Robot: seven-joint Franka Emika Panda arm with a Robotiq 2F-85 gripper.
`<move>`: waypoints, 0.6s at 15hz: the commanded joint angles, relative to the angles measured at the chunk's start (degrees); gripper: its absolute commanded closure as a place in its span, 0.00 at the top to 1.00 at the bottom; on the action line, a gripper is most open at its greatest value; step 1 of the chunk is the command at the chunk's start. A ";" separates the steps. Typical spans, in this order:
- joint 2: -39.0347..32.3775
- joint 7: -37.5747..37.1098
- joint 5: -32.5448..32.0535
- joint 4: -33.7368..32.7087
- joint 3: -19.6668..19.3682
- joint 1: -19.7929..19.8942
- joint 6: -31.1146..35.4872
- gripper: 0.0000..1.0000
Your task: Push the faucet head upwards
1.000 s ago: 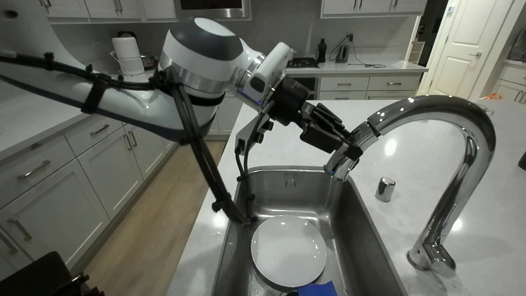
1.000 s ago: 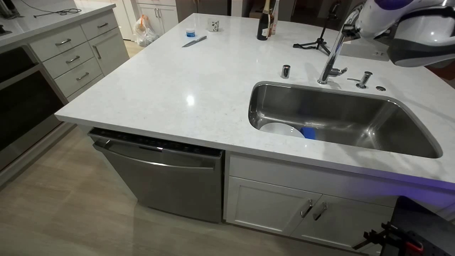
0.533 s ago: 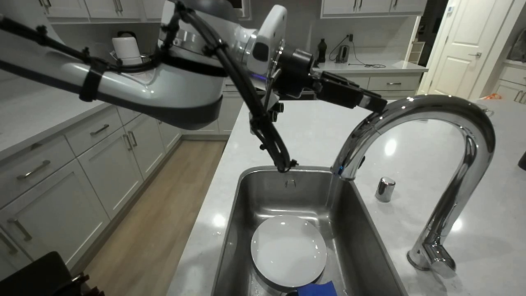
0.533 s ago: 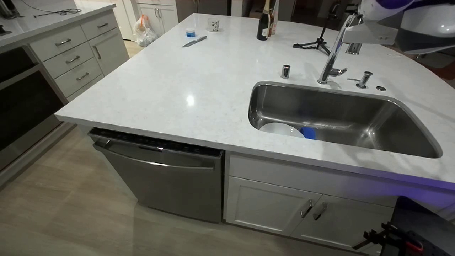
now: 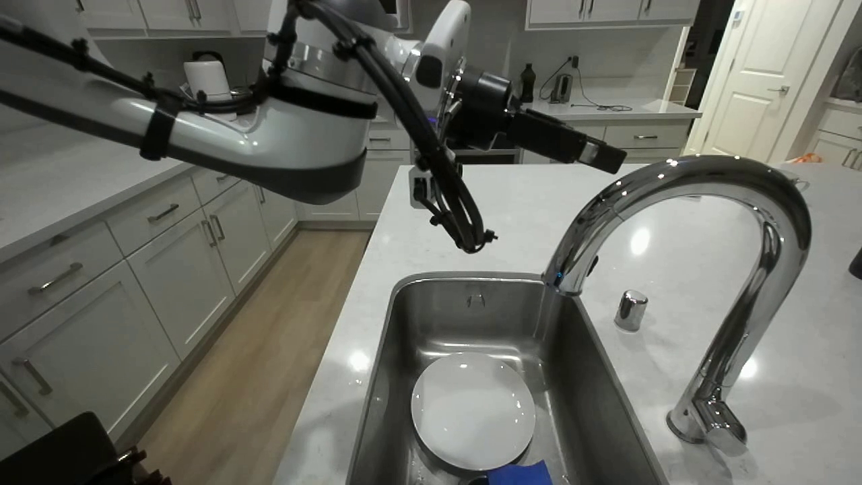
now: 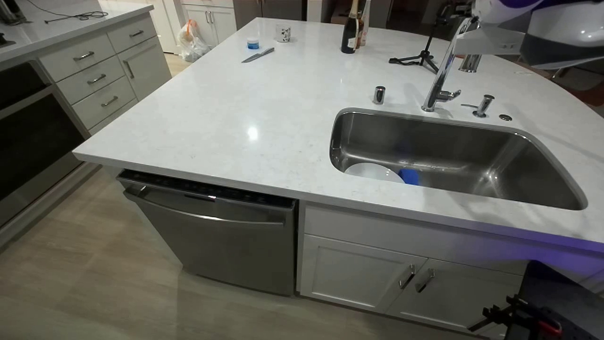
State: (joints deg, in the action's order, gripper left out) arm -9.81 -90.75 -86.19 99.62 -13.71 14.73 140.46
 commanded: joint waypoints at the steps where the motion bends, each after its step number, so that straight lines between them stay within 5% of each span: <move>1: 0.46 13.63 7.51 -1.37 1.02 -0.51 -3.66 1.00; 9: 2.31 49.70 29.16 -1.72 3.31 -1.66 -12.06 1.00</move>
State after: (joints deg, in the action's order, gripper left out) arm -8.81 -52.22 -63.35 98.06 -11.16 13.76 132.21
